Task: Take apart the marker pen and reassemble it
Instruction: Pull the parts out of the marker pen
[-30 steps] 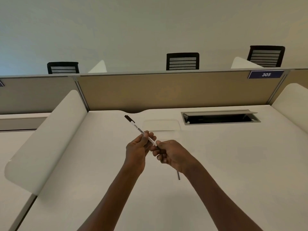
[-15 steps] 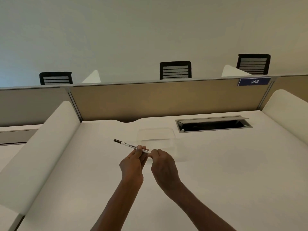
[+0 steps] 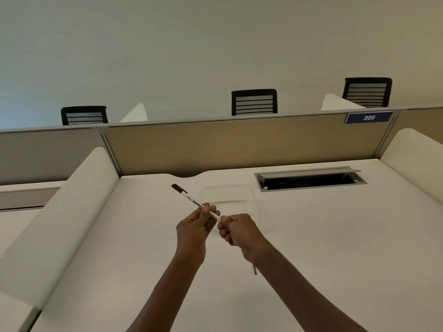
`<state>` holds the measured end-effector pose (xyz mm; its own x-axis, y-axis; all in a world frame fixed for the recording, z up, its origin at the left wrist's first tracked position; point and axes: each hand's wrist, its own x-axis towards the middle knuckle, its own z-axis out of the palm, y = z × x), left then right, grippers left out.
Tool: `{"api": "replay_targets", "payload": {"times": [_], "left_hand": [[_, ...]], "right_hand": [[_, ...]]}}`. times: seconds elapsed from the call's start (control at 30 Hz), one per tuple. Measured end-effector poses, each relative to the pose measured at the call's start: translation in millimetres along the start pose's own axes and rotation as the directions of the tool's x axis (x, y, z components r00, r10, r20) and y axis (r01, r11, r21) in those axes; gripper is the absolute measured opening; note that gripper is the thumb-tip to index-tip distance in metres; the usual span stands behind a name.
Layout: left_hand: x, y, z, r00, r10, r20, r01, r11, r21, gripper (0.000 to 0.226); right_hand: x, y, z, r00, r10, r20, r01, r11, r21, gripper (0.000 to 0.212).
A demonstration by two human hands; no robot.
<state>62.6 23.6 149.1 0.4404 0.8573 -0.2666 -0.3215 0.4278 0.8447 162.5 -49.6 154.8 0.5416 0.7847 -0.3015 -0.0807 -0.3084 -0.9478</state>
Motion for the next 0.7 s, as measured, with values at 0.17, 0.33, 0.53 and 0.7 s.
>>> {"api": "replay_targets", "payload": {"times": [0.17, 0.33, 0.53, 0.7], "left_hand": [[-2, -2, 10, 0.986, -0.073, -0.150, 0.062, 0.995, -0.076, 0.010], [1, 3, -2, 0.995, -0.069, -0.066, 0.066, 0.997, -0.042, 0.013], [7, 17, -10, 0.991, 0.019, 0.130, -0.013, 0.999, -0.049, 0.019], [3, 15, 0, 1.000, 0.026, -0.009, -0.026, 0.999, -0.046, 0.013]], "right_hand": [[1, 27, 15, 0.672, -0.740, -0.018, 0.332, 0.323, -0.886, 0.011], [-2, 19, 14, 0.825, -0.561, -0.065, 0.386, 0.644, -0.661, 0.023], [-4, -18, -5, 0.929, 0.173, 0.328, -0.295, 0.881, 0.370, 0.035], [-1, -14, 10, 0.994, -0.091, -0.062, 0.086, 0.993, -0.083, 0.026]]}}
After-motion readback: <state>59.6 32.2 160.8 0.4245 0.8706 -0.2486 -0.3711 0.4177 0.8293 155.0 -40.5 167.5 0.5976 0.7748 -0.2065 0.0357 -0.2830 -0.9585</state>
